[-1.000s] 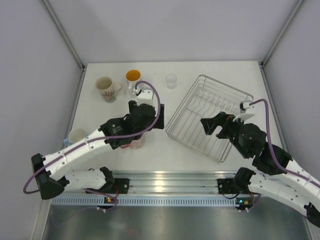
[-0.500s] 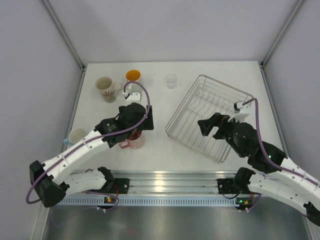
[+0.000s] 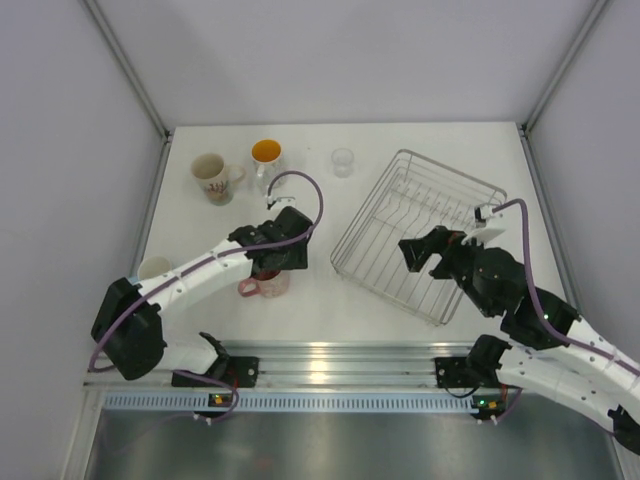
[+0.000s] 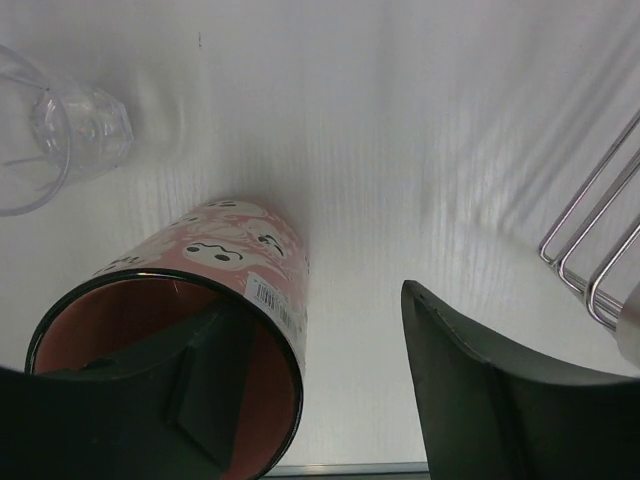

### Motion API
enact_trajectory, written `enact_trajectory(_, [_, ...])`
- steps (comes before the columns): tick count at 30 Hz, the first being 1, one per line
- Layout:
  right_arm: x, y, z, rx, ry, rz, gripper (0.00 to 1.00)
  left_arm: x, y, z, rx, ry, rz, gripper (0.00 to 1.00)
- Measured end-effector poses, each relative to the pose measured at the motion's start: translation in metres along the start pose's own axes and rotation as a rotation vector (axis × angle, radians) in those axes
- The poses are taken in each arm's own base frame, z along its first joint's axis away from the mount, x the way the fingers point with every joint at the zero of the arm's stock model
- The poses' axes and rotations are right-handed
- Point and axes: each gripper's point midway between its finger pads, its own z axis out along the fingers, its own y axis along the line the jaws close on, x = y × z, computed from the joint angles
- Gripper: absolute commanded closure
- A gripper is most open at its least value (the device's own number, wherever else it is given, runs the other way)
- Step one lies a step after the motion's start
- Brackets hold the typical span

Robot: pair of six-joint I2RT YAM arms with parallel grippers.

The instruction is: Load the cups into the dish rack

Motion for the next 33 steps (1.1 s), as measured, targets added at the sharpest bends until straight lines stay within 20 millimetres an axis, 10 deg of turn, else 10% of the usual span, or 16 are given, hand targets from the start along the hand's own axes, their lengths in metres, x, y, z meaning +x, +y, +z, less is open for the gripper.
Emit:
enact_trajectory(17, [-0.003,-0.003,-0.002,0.011,-0.013,0.001,0.01,0.012,-0.001,0.008,0.008,0.072,-0.012,0.99])
enact_trajectory(33, [0.027,0.017,-0.004,-0.214,0.033,-0.104,0.03,-0.025,-0.033,-0.051,0.244,-0.005,-0.076,1.00])
